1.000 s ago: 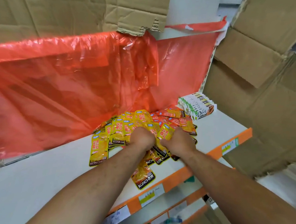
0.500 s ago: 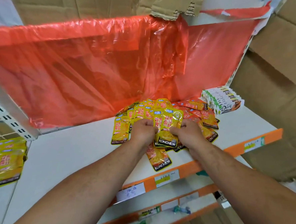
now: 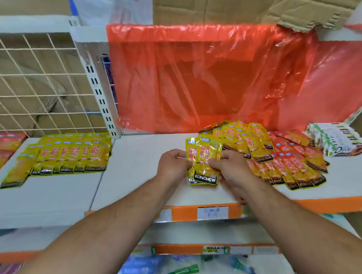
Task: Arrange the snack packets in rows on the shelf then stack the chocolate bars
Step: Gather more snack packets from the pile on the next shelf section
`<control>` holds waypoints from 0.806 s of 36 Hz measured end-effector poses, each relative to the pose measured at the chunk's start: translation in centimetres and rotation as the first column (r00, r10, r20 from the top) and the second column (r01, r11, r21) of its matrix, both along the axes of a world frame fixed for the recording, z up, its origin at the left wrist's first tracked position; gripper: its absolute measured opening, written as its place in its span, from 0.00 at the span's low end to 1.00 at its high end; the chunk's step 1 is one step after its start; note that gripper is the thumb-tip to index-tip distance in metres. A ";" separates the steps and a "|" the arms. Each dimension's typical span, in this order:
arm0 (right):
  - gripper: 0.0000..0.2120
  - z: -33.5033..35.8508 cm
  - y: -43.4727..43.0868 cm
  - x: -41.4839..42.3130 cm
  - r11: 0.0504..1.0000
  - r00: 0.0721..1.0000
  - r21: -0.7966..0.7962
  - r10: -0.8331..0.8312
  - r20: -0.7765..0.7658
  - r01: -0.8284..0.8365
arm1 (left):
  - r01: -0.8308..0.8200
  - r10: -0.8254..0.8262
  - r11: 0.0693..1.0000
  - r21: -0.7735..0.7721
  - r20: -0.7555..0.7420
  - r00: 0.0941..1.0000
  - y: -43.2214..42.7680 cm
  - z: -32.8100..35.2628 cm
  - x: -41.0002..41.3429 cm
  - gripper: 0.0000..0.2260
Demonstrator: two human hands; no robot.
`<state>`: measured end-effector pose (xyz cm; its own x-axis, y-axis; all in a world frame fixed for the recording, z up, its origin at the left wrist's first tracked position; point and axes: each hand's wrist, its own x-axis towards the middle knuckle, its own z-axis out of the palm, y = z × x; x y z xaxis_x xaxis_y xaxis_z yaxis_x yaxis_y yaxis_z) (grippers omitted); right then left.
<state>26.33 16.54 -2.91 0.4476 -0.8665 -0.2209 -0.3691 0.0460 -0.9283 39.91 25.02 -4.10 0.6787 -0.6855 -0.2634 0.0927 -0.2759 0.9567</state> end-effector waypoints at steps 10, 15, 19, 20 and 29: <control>0.08 1.1 11.2 6.8 0.973 0.978 0.104 0.199 0.064 -0.205 | -0.203 0.203 0.979 0.019 -0.002 0.979 13.9 0.0 6.0 0.10; 0.07 1.1 17.1 9.5 0.964 0.971 0.131 0.221 0.096 -0.232 | -0.272 0.273 0.962 0.017 -0.006 0.962 20.5 -0.1 8.4 0.07; 0.05 0.7 20.7 10.9 0.955 0.967 0.162 0.234 0.097 -0.247 | -0.303 0.303 0.953 0.022 -0.003 0.953 24.5 -0.5 9.9 0.09; 0.04 0.6 21.4 11.2 0.953 0.965 0.163 0.243 0.097 -0.256 | -0.309 0.309 0.951 0.024 -0.001 0.951 25.3 -0.6 10.2 0.10; 0.07 0.5 24.1 14.9 0.942 0.953 0.150 0.288 0.095 -0.300 | -0.352 0.352 0.936 0.013 0.035 0.935 28.8 -0.5 13.6 0.09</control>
<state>41.20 40.63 -2.40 0.6966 -0.6496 -0.3046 -0.3225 0.0956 -0.9417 53.53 53.86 -4.61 0.8839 -0.3963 -0.2483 0.1567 -0.2494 0.9556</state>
